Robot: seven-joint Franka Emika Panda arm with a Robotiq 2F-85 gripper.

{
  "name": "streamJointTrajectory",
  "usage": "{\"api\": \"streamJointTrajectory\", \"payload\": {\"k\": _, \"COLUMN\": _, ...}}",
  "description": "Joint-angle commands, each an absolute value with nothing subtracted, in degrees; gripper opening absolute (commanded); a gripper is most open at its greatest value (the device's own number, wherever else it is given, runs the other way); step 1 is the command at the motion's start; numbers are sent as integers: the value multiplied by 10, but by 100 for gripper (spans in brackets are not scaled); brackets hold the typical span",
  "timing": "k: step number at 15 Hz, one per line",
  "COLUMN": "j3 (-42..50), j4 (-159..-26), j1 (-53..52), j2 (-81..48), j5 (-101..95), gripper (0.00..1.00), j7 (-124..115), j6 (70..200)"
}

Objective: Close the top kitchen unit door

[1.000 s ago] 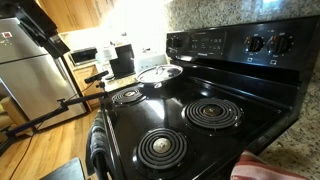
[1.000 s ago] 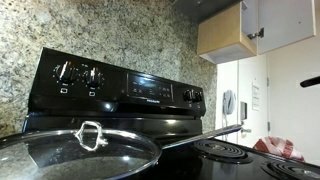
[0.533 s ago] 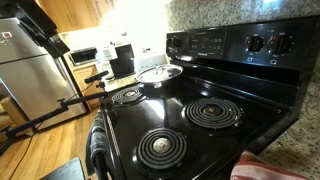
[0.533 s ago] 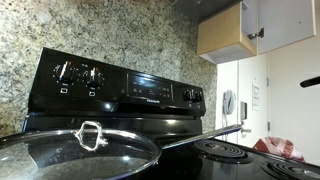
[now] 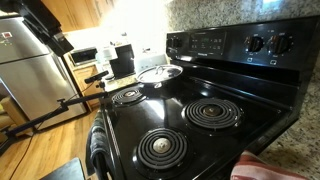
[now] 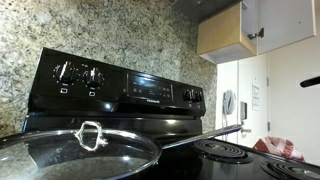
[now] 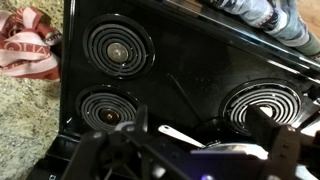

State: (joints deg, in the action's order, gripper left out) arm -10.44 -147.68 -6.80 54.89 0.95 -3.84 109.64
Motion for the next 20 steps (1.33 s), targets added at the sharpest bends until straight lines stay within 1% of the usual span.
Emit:
{"api": "streamJointTrajectory", "payload": {"k": 1, "j3": -101, "j4": -1448, "j1": -54, "j2": 521, "j5": 1, "gripper": 100, "j7": -51, "j6": 1090}}
{"api": "streamJointTrajectory", "payload": {"k": 5, "j3": -104, "j4": -1460, "j1": -55, "j2": 573, "j5": -2, "gripper": 100, "j7": -57, "j6": 1049}}
{"api": "streamJointTrajectory", "payload": {"k": 10, "j3": -107, "j4": -1487, "j1": -58, "j2": 698, "j5": -8, "gripper": 100, "j7": -64, "j6": 993}}
{"api": "streamJointTrajectory", "payload": {"k": 15, "j3": -117, "j4": -1462, "j1": -57, "j2": 777, "j5": -47, "gripper": 100, "j7": -42, "j6": 1035}}
{"api": "streamJointTrajectory", "payload": {"k": 20, "j3": -129, "j4": -1411, "j1": -49, "j2": 804, "j5": -69, "gripper": 100, "j7": -44, "j6": 1065}}
